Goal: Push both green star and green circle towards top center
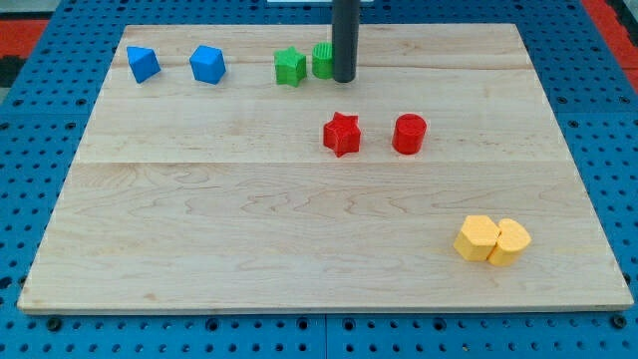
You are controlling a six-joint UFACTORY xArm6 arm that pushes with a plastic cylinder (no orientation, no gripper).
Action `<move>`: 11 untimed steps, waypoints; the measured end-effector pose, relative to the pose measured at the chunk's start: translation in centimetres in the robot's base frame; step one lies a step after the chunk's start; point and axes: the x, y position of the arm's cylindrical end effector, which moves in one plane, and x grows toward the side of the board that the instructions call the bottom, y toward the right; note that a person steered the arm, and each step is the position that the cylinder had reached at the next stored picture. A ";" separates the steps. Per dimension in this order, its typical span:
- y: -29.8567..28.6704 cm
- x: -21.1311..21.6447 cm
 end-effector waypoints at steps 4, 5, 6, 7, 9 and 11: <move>-9.7 2.8; -7.7 -0.4; -7.0 -2.6; -7.6 -4.6; -4.3 1.3; -3.9 -5.0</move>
